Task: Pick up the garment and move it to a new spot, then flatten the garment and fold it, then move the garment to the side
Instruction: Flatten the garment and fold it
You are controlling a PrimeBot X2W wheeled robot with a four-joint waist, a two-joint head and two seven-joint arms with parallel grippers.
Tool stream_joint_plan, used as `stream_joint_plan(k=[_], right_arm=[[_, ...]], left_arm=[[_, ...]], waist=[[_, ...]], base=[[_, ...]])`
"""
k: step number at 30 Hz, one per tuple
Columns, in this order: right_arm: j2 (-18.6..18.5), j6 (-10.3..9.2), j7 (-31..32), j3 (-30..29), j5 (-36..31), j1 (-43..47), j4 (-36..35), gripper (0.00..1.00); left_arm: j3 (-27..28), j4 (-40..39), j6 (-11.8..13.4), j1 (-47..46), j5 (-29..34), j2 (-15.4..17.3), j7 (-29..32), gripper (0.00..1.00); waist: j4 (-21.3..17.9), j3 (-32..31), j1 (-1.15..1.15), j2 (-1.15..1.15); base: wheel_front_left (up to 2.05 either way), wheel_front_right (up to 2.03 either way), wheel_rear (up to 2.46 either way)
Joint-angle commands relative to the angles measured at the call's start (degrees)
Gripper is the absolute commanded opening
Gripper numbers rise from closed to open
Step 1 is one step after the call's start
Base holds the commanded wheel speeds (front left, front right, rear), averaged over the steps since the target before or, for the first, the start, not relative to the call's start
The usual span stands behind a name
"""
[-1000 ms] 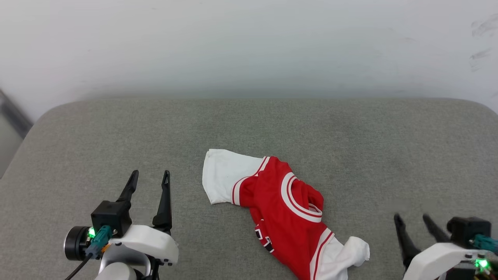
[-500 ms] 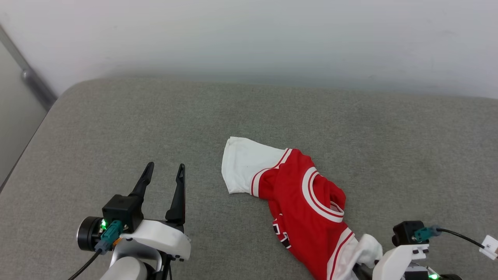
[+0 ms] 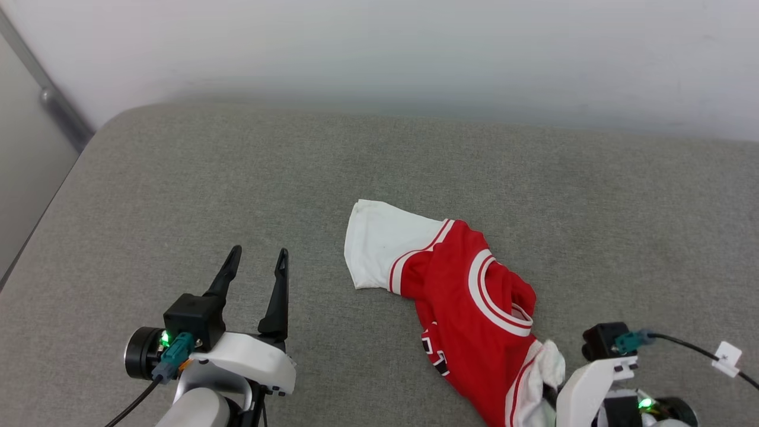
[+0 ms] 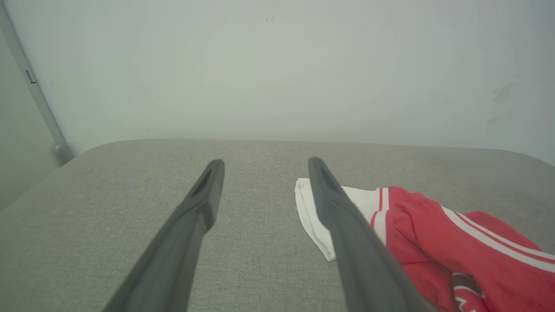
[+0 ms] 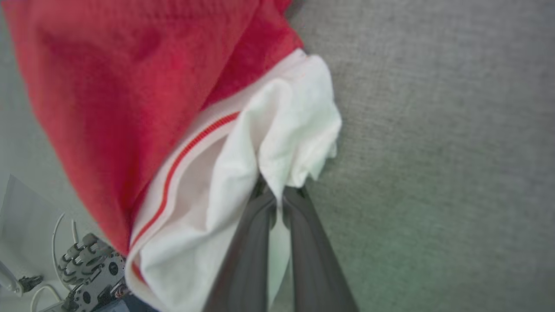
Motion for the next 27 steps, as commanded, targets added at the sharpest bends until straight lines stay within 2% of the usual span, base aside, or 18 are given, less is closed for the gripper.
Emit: stream_joint_plan(k=[1,6,11,15,17,22,23,24,27], right_arm=[[-0.59,-0.04,-0.75,-0.38,-0.47,-1.12,-0.50,0.00],[-3.34,-0.04,-4.10,-5.46,-4.30,-3.32,-5.13,0.00],[-5.68,-0.03,-4.97,-14.37,-7.79,-5.62,-6.36,0.00],[-6.98,-0.04,-5.86,-21.01,-8.99,-6.47,-2.25,0.00],[-6.38,-0.04,-7.38,-23.36,-8.42,-6.84,1.05,0.00],[-4.77,-0.03,-12.45,-25.81,-8.68,-6.54,10.35,0.00],[-4.46,-0.03,-13.76,-25.98,-8.70,-6.70,11.75,0.40],[-4.04,-0.03,-15.44,-26.11,-8.73,-6.84,12.93,1.00],[-3.67,-0.03,-21.71,-25.98,-8.72,-7.33,14.32,1.00]], left_arm=[[0.24,0.04,-0.11,0.17,0.42,0.01,-0.31,1.00],[0.70,-0.40,0.32,0.87,0.45,0.13,-0.34,1.00],[1.02,-0.80,0.33,0.81,0.46,0.16,-0.38,1.00],[1.20,-0.76,-0.02,0.00,0.54,0.12,-0.40,1.00],[1.13,-0.64,0.05,-0.13,0.62,-0.01,-0.41,1.00],[1.08,0.04,-0.41,-0.33,0.49,0.01,-0.42,1.00],[1.09,0.19,-0.39,-0.20,0.41,0.04,-0.42,1.00],[1.18,0.36,-0.37,0.04,0.32,0.13,-0.43,1.00],[1.33,0.62,-0.10,1.05,0.08,0.44,-0.40,1.00]], waist=[[-0.43,-0.21,0.00,0.00],[-2.18,-0.47,0.00,0.00],[-3.01,0.70,0.00,0.00],[-2.88,1.95,0.00,0.00],[-2.75,2.41,0.00,0.00],[-2.48,2.80,0.00,0.00],[-2.51,2.66,0.00,0.00],[-2.62,2.48,0.00,0.00],[-3.10,1.45,0.00,0.00]], base=[[0.00,0.00,0.00],[0.00,0.00,0.00],[0.00,0.00,0.00],[0.00,0.00,0.00],[0.00,0.00,0.00],[0.00,0.00,0.00],[0.00,0.00,0.00],[0.00,0.00,0.00],[0.00,0.00,0.00]])
